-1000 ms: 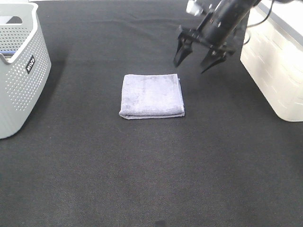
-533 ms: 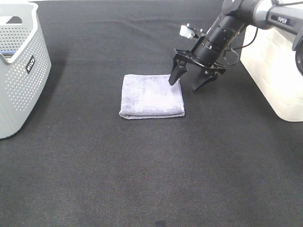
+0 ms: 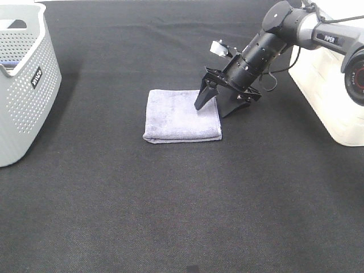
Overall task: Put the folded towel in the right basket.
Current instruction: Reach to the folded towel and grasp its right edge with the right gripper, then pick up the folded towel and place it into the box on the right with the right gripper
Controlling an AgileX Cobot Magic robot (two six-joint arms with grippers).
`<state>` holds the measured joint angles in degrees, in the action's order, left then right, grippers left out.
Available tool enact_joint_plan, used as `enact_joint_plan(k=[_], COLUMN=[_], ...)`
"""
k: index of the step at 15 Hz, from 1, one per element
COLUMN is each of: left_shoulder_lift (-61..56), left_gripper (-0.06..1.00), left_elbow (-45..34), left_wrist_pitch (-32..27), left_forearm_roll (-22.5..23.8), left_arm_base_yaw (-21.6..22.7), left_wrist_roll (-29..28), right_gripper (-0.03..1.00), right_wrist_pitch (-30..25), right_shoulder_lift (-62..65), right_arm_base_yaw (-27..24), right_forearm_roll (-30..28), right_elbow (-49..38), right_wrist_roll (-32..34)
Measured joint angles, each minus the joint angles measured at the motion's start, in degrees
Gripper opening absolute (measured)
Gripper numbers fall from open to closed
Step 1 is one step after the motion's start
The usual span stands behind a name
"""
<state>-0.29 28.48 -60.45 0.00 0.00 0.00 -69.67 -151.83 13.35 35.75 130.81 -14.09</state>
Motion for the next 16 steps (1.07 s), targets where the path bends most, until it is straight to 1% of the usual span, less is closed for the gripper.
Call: enact_joint_plan(k=[1,2,3,5,7,8,13,16], left_shoulder_lift=[0.0,0.0,0.0,0.0,0.0,0.0,0.0,0.0], left_gripper=[0.97,0.97,0.97,0.97,0.97,0.97,0.97,0.97], left_elbow=[0.0,0.0,0.0,0.0,0.0,0.0,0.0,0.0], left_wrist_pitch=[0.0,0.0,0.0,0.0,0.0,0.0,0.0,0.0], left_forearm_roll=[0.0,0.0,0.0,0.0,0.0,0.0,0.0,0.0], left_arm_base_yaw=[0.0,0.0,0.0,0.0,0.0,0.0,0.0,0.0], left_wrist_roll=[0.0,0.0,0.0,0.0,0.0,0.0,0.0,0.0], right_gripper=[0.68,0.68,0.61,0.40,0.16,0.06,0.05,0.05], right_wrist_pitch=[0.0,0.0,0.0,0.0,0.0,0.0,0.0,0.0], right_shoulder_lift=[-0.4,-0.4,-0.7,-0.9,-0.9,-0.9,0.0,5.1], right_arm_base_yaw=[0.0,0.0,0.0,0.0,0.0,0.0,0.0,0.0], right_forearm_roll=[1.9,1.9,3.2,3.7,3.7,3.7,4.6,4.5], right_elbow=[0.0,0.0,0.0,0.0,0.0,0.0,0.0,0.0], right_wrist_roll=[-1.4,-1.4,-1.8,-2.4,-2.4,-2.6,-4.9,-6.4])
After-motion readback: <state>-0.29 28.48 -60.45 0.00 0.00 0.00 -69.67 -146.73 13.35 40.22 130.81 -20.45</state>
